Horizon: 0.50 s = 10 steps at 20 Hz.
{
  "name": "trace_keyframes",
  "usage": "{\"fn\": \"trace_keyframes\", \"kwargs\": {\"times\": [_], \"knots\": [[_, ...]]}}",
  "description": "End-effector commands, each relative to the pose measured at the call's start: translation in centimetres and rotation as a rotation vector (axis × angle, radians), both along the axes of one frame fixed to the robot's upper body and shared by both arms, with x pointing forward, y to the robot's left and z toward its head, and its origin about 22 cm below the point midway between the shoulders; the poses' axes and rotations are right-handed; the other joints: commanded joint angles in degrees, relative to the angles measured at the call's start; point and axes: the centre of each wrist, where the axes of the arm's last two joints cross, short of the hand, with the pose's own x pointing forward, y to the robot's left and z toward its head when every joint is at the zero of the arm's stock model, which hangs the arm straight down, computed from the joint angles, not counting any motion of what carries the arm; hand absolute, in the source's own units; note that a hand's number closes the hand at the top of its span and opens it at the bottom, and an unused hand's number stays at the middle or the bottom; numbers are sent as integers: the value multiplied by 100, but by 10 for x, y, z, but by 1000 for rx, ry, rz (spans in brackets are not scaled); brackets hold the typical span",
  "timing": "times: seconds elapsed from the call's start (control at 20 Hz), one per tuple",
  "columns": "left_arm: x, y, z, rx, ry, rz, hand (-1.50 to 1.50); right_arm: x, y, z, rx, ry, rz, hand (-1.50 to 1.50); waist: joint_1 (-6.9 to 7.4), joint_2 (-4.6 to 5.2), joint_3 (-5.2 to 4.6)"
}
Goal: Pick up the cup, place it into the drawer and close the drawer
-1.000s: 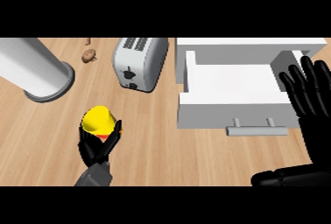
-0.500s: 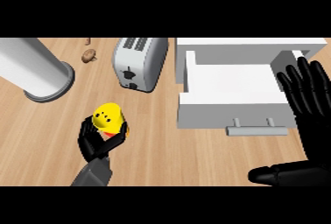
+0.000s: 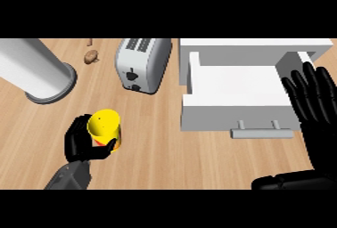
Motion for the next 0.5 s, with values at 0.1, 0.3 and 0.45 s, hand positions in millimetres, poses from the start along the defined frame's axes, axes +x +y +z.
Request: {"fn": "trace_keyframes", "kwargs": {"times": [0.1, 0.3, 0.45], "knots": [[13, 3, 22, -12, -140, -188, 150, 9, -9, 1, 18, 2, 7, -150, 31, 1, 4], [20, -12, 61, 36, -157, -304, 150, 3, -2, 8, -19, 25, -14, -150, 94, -30, 9], [36, -12, 93, 30, -185, -343, 150, 4, -8, 5, -2, 25, -1, -150, 53, -17, 8]]}}
